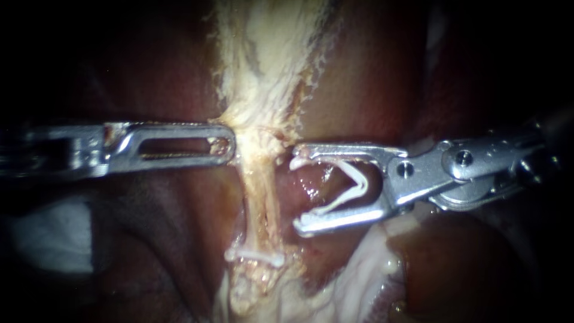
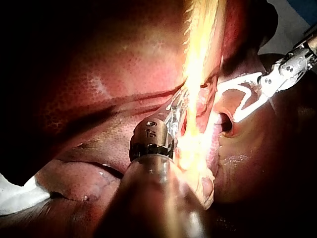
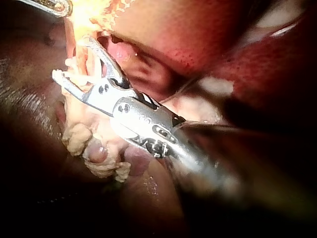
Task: Clipping second clip left tube
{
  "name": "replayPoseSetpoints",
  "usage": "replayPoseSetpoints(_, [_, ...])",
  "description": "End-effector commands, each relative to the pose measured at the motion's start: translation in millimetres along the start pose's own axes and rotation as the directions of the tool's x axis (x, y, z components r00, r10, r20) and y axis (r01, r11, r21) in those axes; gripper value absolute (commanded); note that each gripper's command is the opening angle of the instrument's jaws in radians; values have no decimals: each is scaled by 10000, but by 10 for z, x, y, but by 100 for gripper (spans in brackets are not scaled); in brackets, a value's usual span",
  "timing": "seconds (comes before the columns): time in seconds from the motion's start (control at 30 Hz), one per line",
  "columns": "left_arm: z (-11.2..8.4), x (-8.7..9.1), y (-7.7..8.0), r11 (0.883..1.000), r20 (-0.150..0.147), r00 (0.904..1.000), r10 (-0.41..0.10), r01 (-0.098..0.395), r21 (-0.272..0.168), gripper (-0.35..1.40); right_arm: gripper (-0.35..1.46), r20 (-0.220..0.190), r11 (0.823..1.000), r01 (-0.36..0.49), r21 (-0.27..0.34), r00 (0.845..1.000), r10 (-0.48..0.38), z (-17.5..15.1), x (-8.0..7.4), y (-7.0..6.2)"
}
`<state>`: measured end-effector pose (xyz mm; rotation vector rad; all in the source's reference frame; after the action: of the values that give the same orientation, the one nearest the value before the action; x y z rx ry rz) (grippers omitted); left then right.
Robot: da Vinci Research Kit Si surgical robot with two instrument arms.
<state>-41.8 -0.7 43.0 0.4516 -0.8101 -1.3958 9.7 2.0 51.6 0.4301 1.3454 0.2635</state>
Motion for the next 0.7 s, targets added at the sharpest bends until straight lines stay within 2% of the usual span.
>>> replayPoseSetpoints(0.03, [0, 0, 0, 10000, 0, 10000, 2, -2, 2, -35, 60, -3, 10000, 0, -3, 10000, 0, 0, 1, 0])
replayPoseSetpoints(0.2, [-5, -2, -1, 10000, 12, 10000, -8, 8, -29, -35, 60, -4, 10000, 0, -1, 10000, 0, 0, 1, -1])
replayPoseSetpoints(0.5, [-53, -24, -6, 9994, 320, 9993, -169, 179, -306, -35, 60, -6, 10000, 4, 5, 10000, -4, 0, 2, -3])
replayPoseSetpoints(0.7, [-61, -23, -11, 9991, 352, 9992, -199, 212, -366, -35, 60, -42, 9999, 38, 100, 10000, -38, 7, 1, -8])
